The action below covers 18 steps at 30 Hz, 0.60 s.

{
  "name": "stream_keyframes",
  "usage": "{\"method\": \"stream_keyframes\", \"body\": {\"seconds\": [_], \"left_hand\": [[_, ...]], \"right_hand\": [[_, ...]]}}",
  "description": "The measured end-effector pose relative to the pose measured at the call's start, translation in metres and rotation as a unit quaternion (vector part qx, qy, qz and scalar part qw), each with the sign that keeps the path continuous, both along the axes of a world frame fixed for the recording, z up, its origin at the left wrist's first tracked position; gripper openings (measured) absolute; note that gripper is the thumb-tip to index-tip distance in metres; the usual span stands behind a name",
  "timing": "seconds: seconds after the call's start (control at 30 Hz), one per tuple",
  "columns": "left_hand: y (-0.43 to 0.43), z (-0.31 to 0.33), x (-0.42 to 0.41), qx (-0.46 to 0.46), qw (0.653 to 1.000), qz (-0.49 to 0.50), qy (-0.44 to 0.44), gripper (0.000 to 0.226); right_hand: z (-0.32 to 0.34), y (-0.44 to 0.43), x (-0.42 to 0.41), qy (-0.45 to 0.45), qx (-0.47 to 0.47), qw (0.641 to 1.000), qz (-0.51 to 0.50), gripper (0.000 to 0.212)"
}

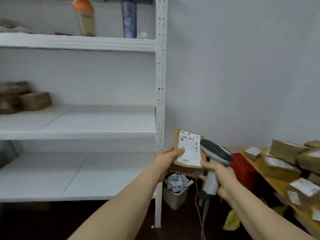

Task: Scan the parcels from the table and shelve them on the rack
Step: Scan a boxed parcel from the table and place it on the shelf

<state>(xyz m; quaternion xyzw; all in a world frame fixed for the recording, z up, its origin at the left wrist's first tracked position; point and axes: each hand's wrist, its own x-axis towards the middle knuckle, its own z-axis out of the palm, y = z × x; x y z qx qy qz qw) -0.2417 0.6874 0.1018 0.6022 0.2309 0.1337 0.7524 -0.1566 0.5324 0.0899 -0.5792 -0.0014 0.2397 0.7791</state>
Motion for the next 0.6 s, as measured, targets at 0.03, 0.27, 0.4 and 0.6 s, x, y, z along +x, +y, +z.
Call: {"method": "stream_keyframes", "body": {"seconds": [0.03,0.27,0.4,0.6], "left_hand": [[0.026,0.004,-0.026,0.008,1.0,0.011,0.003,0.037],[0.173,0.009,-0.158,-0.002,0.992,0.123,-0.008,0.07],[0.24,0.008,-0.217,-0.026,0.963,0.266,-0.028,0.059],[0.336,0.016,-0.276,-0.024,0.924,0.382,-0.019,0.029]], "right_hand": [[0.001,0.032,-0.017,0.01,0.001,1.0,0.024,0.033],[0.016,0.215,-0.113,0.003,0.01,0.986,0.168,0.023],[0.023,0.299,-0.159,-0.01,0.021,0.97,0.242,0.028],[0.023,0.411,-0.2,-0.006,0.028,0.954,0.299,0.033]]}}
